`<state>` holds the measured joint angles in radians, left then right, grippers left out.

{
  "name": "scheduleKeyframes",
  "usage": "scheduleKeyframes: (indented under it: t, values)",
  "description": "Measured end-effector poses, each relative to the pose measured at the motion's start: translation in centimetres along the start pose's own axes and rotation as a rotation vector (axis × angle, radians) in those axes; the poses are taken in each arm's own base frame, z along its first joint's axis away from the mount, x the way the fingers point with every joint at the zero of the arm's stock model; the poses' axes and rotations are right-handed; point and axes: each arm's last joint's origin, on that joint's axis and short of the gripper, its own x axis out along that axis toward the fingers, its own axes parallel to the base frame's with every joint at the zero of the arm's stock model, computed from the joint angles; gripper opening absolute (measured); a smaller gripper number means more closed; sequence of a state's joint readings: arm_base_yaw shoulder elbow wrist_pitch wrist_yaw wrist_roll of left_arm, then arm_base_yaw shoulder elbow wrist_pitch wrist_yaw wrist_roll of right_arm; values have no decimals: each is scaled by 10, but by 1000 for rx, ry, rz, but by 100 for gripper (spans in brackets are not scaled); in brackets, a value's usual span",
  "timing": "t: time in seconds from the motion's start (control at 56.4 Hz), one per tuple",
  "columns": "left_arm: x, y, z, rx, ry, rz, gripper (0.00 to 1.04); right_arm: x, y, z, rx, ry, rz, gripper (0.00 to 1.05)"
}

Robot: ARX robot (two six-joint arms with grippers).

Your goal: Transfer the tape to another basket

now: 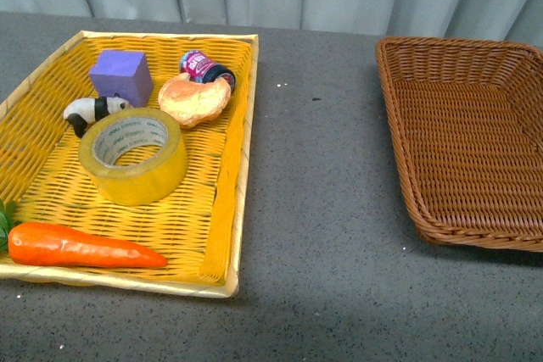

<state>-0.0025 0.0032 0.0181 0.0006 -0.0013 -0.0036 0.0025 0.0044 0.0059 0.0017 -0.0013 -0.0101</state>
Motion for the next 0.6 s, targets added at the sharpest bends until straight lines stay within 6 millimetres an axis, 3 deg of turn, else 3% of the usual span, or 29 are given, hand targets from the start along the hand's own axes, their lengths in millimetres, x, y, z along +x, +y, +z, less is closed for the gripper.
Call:
scheduleKeyframes:
  t: [0.603]
  values:
    - [0,0,0,0,0,0,98,0,0,0,0,0,0,96]
